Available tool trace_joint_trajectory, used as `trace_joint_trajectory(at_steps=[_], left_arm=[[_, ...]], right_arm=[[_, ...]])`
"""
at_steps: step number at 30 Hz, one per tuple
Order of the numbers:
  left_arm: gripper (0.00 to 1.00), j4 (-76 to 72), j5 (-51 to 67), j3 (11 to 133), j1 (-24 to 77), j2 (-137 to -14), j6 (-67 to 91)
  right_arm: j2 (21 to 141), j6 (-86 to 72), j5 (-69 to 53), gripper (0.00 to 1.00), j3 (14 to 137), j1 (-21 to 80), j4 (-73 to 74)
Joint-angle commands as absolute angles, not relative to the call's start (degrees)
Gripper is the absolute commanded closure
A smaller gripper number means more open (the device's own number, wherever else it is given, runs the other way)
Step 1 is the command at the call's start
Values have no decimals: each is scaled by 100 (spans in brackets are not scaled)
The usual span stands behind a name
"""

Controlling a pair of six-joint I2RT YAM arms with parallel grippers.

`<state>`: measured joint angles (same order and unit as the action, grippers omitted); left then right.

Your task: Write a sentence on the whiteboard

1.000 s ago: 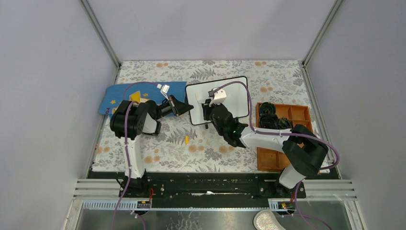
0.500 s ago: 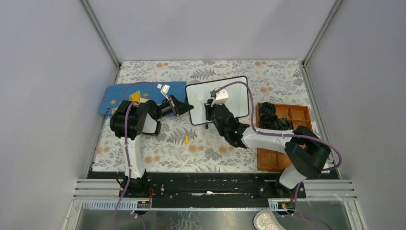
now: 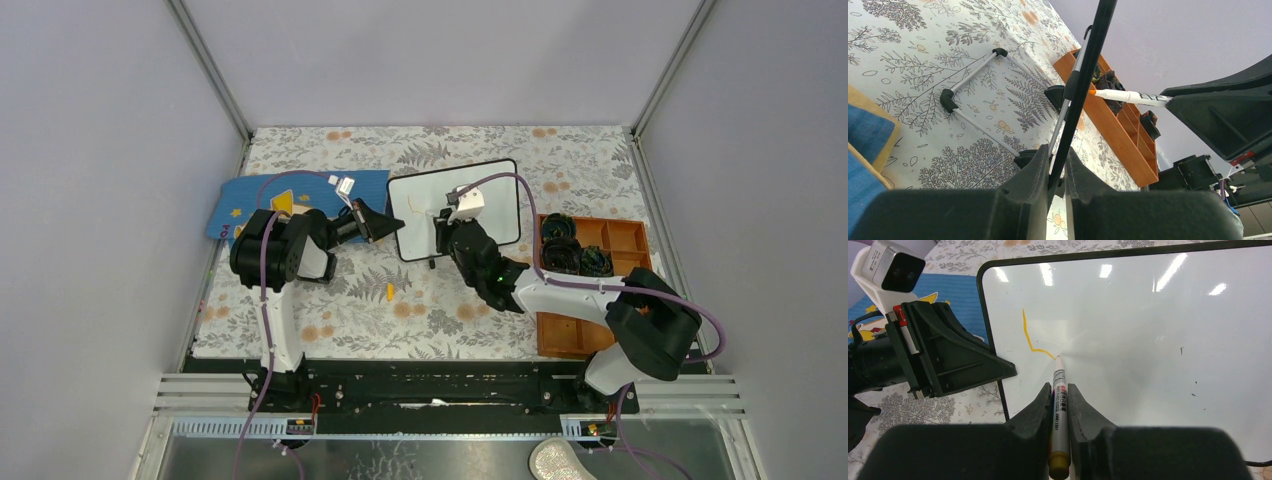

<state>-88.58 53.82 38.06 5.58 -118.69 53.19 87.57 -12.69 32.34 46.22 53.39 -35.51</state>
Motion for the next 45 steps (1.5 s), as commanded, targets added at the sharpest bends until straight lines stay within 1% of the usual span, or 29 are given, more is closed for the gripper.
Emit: trace_joint_trajectory(at_steps=[1,10,21,34,45], left_arm=[[87,-9181,5449,3699,571,-11892,5265],[87,-9184,5451,3700,571,-11885,5264],[87,-9185,5467,3703,571,-11891,5265],[87,-9182,5467,3706,571,-11916,5265],[88,-9184,5466,3699,571,-11900,5255]], right_arm=[[8499,-1240,3300,100,4874,5264,-3956],[8596,-1278,3131,100,5024,5223,-4122],[8875,-1408,3038,100,5275,5116,-3908],[8706,-1482,3015,100,4934,5113,-3976],[8793,-1480,3059,100,4995,5109,-3878]])
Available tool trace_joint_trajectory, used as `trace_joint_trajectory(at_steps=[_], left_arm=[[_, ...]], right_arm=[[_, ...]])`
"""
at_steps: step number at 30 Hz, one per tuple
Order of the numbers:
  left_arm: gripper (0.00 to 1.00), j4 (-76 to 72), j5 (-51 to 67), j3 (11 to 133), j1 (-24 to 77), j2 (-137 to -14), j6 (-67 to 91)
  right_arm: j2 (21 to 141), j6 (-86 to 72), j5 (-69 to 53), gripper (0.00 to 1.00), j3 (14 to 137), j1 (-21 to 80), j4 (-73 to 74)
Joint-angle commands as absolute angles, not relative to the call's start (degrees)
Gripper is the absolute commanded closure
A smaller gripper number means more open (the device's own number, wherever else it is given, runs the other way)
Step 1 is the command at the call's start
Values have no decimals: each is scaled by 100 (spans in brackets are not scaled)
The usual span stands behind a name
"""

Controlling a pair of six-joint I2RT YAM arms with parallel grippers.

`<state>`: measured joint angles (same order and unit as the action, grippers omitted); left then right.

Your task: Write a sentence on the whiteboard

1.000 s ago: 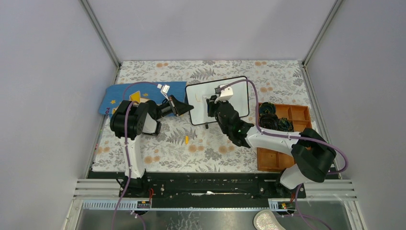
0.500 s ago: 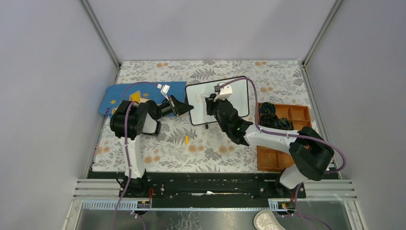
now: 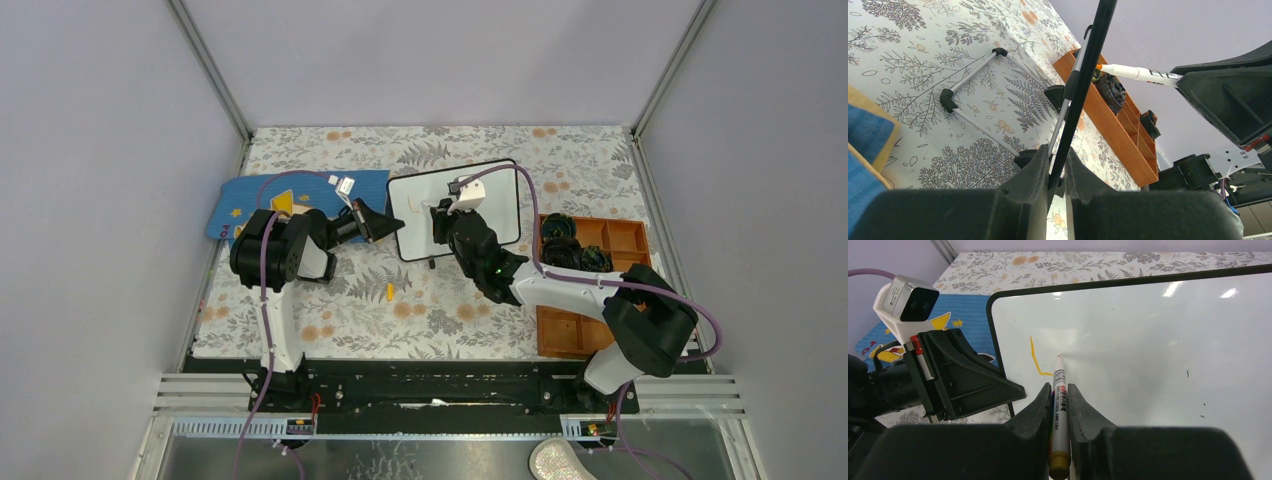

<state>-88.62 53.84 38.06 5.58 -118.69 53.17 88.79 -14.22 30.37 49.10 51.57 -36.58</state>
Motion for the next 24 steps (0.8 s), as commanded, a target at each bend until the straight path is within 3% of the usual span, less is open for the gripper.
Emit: trace_joint_trajectory(at_steps=[1,24], left_arm=[[88,-9178,5467,3695,571,-11899,5254],[88,-9180,5467,3701,570,-11899,5264]], right_arm=[[8808,-1475,3051,100,5019,5114,-3870],[8941,-1556,2944,100,4992,5115,-3396]])
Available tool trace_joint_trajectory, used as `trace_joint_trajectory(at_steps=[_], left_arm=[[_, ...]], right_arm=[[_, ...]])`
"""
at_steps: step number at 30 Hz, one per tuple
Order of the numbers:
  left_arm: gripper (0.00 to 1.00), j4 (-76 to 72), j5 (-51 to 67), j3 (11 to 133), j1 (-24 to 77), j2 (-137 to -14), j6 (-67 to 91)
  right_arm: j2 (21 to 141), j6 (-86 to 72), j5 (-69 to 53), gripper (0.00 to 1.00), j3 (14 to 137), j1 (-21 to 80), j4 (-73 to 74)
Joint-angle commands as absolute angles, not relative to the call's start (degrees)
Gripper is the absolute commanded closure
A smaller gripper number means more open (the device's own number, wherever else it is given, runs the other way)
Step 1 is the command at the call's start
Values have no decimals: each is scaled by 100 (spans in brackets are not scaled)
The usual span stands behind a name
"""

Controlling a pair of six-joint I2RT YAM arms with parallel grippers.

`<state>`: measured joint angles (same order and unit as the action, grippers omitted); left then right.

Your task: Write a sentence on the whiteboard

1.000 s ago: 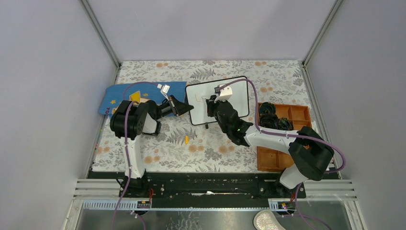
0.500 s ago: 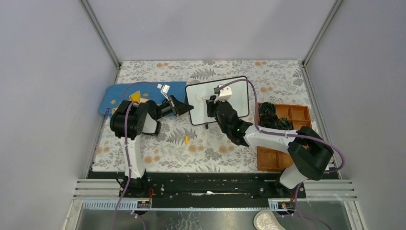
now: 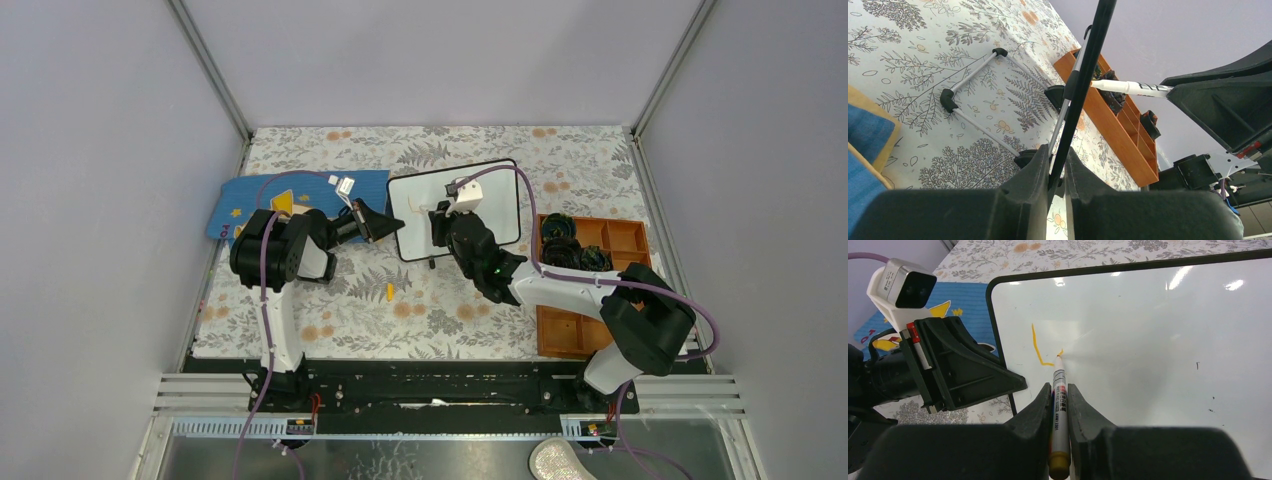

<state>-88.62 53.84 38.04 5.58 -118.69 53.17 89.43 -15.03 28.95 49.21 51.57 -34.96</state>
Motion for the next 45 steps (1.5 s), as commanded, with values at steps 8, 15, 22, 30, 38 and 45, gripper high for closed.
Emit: trace_joint_trajectory(at_steps=[8,15,22,30,38,45], left_arm=[[88,-9178,5464,3701,567,-11892,5265],[88,-9176,5463,3700,571,-11867,5265],[88,-9176,5466,3691,580,-11882,5252],[88,-9176,5466,3686,580,-11882,5256],[88,-9176,5473,3698,589,-11882,5256],[89,-9176,5468,3699,589,-11891,5251]], right_arm=[[8839,-1494,3254,100,4924,5084,-3130],[8772,-1479,3406,100,4943,5023,-3057],[8750,-1418,3488,100,5039,5015,-3083],[8792,-1307,3491,100,5223,5011,-3140],[8857,-1267,3405,100,5358,5007,-3173],[8916,-1298,3170,100,5396,5015,-3213]])
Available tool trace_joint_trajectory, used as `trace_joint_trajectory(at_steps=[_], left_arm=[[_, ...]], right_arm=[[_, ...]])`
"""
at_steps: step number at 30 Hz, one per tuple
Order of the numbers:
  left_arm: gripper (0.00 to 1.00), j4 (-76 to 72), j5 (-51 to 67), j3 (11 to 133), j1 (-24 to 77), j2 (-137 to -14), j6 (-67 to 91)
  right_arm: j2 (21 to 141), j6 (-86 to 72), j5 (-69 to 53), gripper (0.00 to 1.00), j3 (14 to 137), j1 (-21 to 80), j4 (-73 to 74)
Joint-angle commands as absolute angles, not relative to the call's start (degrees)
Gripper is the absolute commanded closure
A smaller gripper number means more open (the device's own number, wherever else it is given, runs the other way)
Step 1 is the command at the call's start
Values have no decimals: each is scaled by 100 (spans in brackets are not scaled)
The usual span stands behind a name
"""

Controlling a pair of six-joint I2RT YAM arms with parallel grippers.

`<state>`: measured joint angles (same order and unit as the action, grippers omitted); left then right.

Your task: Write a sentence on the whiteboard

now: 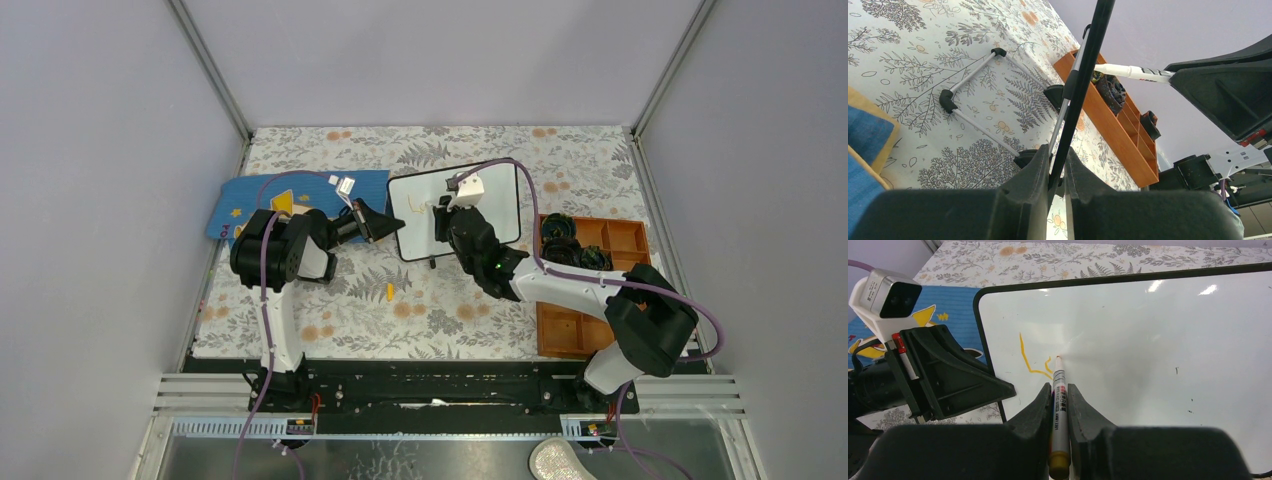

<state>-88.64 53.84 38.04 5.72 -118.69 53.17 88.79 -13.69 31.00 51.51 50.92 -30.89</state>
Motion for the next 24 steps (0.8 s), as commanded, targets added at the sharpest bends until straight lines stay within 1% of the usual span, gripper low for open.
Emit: trace_joint_trajectory(at_steps=[1,11,20,24], left_arm=[[89,-9176,5471,3700,589,-11887,5255],[89,-9176,5475,3700,598,-11891,5251],[89,-9181,5467,3697,598,-11883,5256],[89,-9185,5464,3688,598,-11856,5248]], right_arm=[[8920,-1305,3112,100,5396,5018,-3225],[9020,-1438,2716,100,5471,5013,-3051],[8282,-1396,3262,100,5013,5014,-3151],[8166,-1345,3352,100,4881,4995,-3142]])
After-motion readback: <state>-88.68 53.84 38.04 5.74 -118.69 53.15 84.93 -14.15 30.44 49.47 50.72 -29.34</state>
